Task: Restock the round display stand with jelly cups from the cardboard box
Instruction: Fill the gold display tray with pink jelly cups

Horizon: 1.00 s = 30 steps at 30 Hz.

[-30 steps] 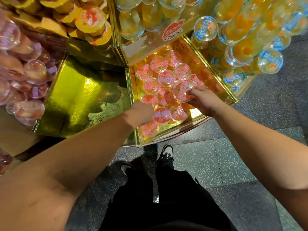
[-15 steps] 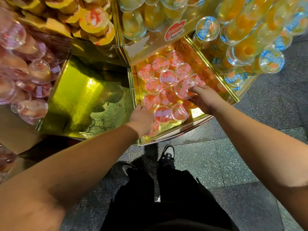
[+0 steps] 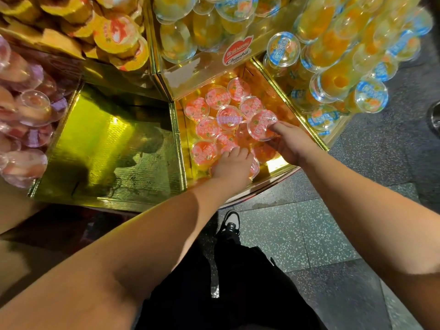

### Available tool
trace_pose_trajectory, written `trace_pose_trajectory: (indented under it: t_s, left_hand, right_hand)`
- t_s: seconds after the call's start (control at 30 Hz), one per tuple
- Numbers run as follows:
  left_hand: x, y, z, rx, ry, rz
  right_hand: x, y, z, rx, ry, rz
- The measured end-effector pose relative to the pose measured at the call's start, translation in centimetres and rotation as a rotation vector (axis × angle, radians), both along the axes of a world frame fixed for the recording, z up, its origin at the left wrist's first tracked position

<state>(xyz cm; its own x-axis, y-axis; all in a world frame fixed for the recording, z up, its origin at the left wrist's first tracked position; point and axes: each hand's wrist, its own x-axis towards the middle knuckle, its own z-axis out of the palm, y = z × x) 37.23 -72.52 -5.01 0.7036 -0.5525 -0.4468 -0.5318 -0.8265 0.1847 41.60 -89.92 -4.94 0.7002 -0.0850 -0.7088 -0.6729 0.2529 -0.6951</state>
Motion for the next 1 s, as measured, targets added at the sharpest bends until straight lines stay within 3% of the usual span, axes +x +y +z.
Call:
trace_pose_trajectory:
  t_s: [0.17, 0.5, 0.7, 0.77, 0.83, 1.0]
  left_hand:
    - [-0.5, -0.6, -2.1, 0.005, -0.09, 0.018]
    - [0.6, 0.8, -2.6, -0.132, 0.078, -0.057]
    - [1.0, 1.0, -2.3, -0.1, 0.146, -0.051]
    - [1.3, 1.1, -1.1, -0.176, 0.209, -0.007]
    - [2.2, 1.0, 0.1, -0.345, 0.215, 0.157]
    - [9.2, -0.1, 2.0, -0.732, 0.297, 0.96]
  right_hand:
    - [0.2, -0.5, -0.1, 0.004, -0.024, -0.01]
    - [0.1, 0.0, -0.4, 0.014, -0.012, -0.001]
    - [3.7, 2.0, -0.6, -0.015, -0.004, -0.071]
    - [5.3, 2.8, -0.4, -0.022, -0.008, -0.107]
    - [6.9, 3.5, -0.3, -0.018, -0.003, -0.143]
    - [9.7, 4.5, -0.5, -0.045, 0.007, -0.151]
